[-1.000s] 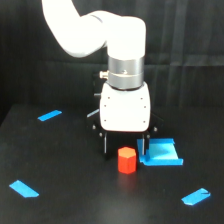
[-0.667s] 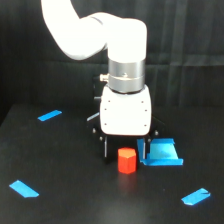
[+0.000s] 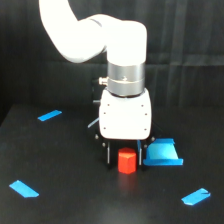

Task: Pick up the red object from the table

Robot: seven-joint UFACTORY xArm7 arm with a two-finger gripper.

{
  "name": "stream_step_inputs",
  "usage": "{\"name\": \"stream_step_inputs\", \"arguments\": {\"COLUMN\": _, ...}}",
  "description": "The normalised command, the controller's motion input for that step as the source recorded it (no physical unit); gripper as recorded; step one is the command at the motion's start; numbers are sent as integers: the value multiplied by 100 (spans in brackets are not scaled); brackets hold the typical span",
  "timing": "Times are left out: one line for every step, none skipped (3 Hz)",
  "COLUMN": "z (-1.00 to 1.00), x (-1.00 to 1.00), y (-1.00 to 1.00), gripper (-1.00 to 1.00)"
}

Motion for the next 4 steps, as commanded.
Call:
{"name": "stream_step_inputs", "arguments": {"z": -7, "x": 4, "y": -2, "gripper": -92}}
{"name": "stream_step_inputs", "arguments": {"z": -4, "x": 13, "y": -8, "gripper": -94}}
{"name": "stream_step_inputs", "arguments": {"z": -20, "x": 16, "y": -11, "gripper": -100}}
{"name": "stream_step_inputs", "arguments": {"z": 94, "x": -24, "y": -16, "gripper": -93}}
